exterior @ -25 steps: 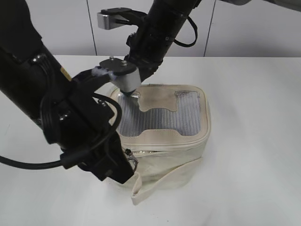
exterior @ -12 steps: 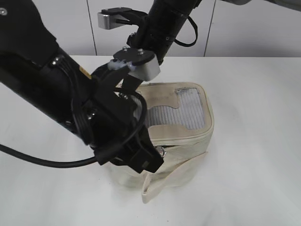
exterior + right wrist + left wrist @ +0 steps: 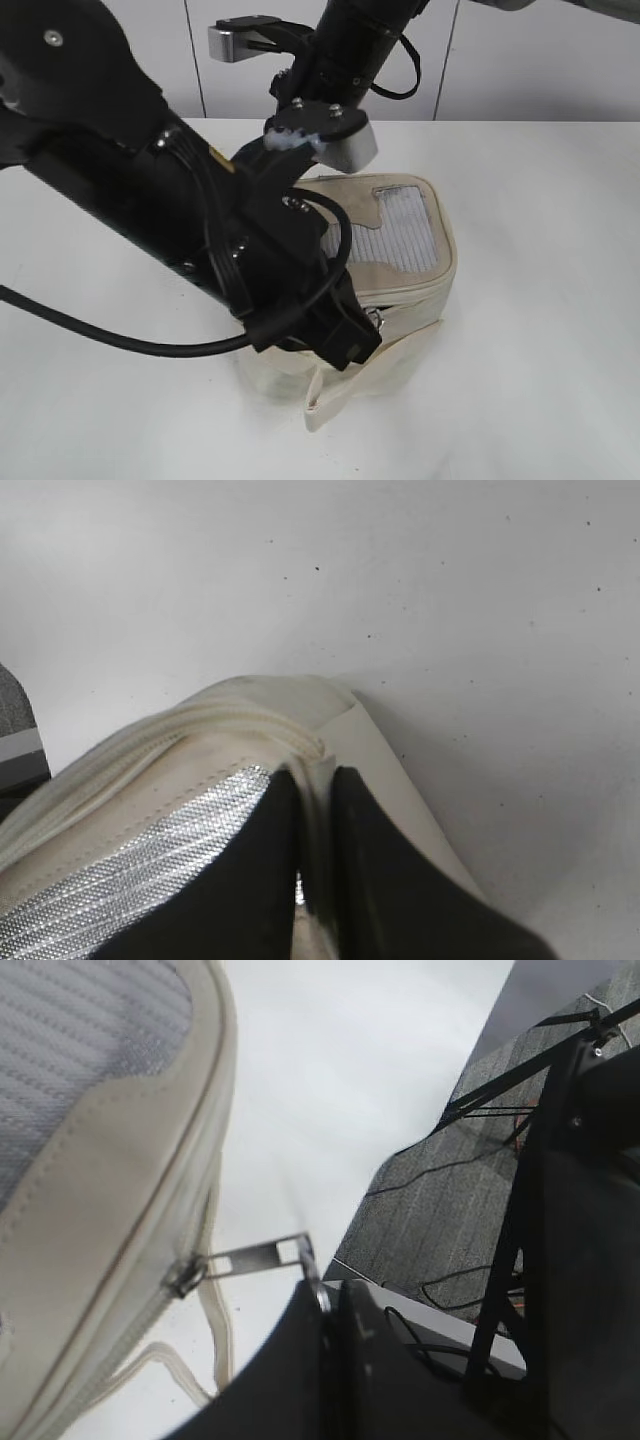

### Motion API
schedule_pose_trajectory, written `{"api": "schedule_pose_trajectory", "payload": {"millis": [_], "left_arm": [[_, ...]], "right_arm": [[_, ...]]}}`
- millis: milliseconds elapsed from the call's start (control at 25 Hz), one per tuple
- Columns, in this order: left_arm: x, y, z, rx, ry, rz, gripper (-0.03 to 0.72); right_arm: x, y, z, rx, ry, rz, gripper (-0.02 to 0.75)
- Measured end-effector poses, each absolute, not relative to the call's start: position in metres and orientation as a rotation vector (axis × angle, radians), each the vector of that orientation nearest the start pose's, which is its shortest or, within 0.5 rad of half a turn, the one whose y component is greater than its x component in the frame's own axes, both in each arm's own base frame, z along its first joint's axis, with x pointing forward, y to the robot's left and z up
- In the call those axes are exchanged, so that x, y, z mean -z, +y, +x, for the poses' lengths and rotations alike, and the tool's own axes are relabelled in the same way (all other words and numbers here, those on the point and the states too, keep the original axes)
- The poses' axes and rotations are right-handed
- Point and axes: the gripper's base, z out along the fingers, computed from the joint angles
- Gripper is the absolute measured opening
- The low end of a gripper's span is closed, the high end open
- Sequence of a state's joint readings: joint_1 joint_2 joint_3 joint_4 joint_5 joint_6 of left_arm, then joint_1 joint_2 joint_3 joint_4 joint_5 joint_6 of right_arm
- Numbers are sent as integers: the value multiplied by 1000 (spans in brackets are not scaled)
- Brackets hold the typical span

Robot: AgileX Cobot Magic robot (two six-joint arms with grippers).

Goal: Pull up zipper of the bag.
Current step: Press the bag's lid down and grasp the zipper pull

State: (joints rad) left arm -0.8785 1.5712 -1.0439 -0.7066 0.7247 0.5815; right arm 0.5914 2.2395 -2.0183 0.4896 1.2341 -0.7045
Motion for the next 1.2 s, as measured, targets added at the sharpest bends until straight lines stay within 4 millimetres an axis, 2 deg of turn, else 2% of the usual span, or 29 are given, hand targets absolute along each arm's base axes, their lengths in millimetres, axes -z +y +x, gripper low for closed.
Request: {"api": "schedule_pose_trajectory", "payload": {"millis": [1040,1120,1200], "left_arm": [[-244,-279,175,892,2386,1365,0],[-244,-278,174,892,2390,1378,21],[-246,-277,172,898,2388,1398,75]], "right_arm": [[-230,298,374,-671,2361,-1578,71],[-230,298,374,-672,2365,-1573,71],[-230,298,374,-674,2372,-1565,71]]}}
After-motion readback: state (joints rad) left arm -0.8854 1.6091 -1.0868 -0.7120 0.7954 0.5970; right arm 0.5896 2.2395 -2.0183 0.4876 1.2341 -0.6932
